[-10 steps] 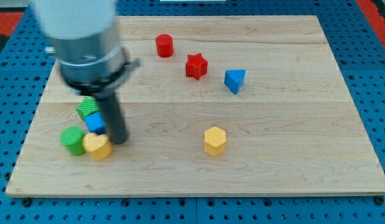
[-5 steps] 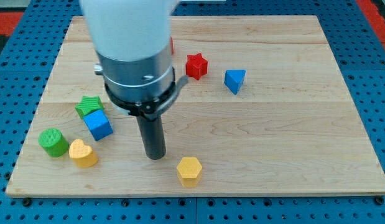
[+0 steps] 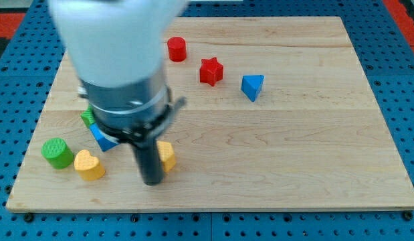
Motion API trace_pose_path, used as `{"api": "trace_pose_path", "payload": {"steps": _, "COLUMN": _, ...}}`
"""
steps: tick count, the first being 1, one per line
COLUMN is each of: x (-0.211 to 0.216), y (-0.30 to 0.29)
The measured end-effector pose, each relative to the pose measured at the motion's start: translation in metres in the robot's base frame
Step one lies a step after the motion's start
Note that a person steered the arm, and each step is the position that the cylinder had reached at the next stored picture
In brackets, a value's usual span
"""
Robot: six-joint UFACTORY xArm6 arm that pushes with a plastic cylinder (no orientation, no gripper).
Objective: Push yellow hexagon towards the blue cube
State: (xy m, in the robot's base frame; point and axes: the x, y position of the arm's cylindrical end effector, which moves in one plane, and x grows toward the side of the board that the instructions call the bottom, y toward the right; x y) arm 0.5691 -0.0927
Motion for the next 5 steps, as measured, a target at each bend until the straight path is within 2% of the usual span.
{"api": "trace_pose_path", "payload": {"steps": 1, "x": -0.001, "y": 0.067}}
{"api": "trace_pose_path", "payload": {"steps": 2, "x": -0.024, "y": 0.076}}
{"api": "trace_pose_path", "payload": {"steps": 3, "x": -0.028, "y": -0.003}}
{"api": "trace_pose_path", "payload": {"steps": 4, "x": -0.056, "y": 0.067}}
{"api": "trace_pose_path", "payload": {"steps": 5, "x": -0.118, "y": 0.182}}
